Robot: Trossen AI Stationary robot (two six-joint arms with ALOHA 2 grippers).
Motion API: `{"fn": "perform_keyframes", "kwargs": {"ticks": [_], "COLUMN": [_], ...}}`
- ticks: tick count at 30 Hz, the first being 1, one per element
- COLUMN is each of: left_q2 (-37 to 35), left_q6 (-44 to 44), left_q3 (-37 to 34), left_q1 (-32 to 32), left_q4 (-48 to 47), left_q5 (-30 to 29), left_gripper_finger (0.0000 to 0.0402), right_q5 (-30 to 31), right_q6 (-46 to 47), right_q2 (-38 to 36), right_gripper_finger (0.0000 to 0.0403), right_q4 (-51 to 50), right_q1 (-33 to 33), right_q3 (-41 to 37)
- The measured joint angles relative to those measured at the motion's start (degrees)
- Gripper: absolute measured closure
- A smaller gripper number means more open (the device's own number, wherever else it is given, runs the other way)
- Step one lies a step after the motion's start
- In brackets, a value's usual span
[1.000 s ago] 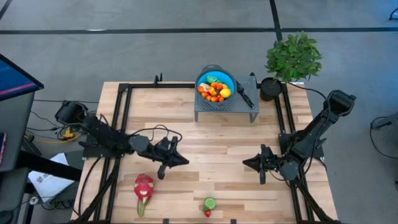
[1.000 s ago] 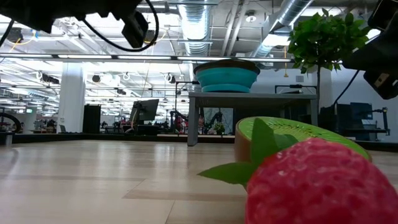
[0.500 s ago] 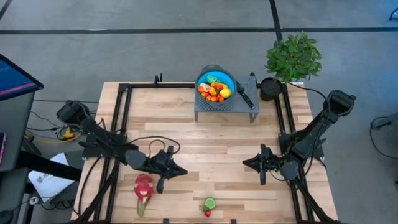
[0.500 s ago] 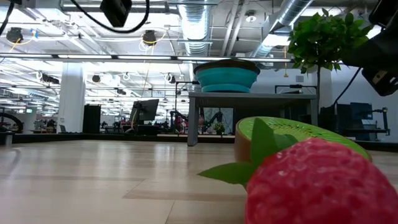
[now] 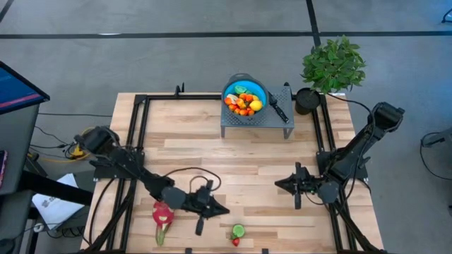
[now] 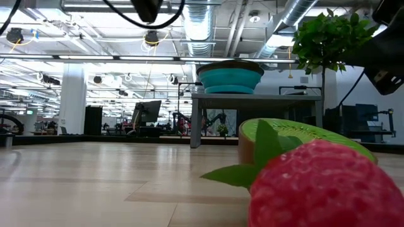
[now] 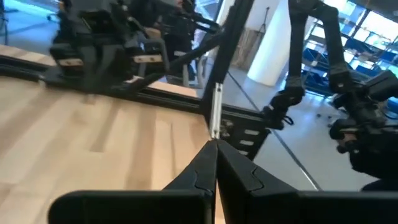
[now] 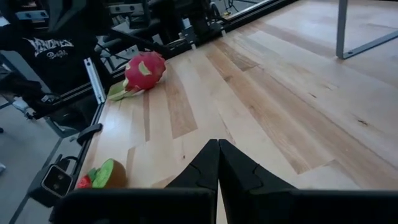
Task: Pick & Place Fruit
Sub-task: Put the kiwi into the strainer bowl
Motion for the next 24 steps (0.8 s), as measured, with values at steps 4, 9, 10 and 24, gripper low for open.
{"fn": "perform_keyframes", "kwargs": {"ticks": [4,9,10,24], "left_q2": [2.48,6.03,7.07,16.25], "left_q6": [-2.77,-6.36,-6.38,-15.59], "left_q3": [4.22,9.96,11.20,21.69], "left_q1": [-0.69,-1.62,-1.85,-6.23], "left_q4": [-4.94,-11.51,-12.29,-24.62], "left_q5": [1.91,2.30,2.32,4.44], "left_gripper_finger": [0.0401,0.0401,0.0401,0.0401], "right_q5": [-0.03,-0.16,-0.15,-0.05], "right_q6": [0.31,0.41,0.42,0.02], "right_q2": [0.00,0.00,0.00,0.17], "right_gripper_finger": [0.0403,0.0403,0.0403,0.0403], "right_q4": [0.32,1.20,1.35,1.87], "right_q1": [0.73,2.20,2.42,2.80], "right_q3": [0.00,0.02,0.02,0.02]}}
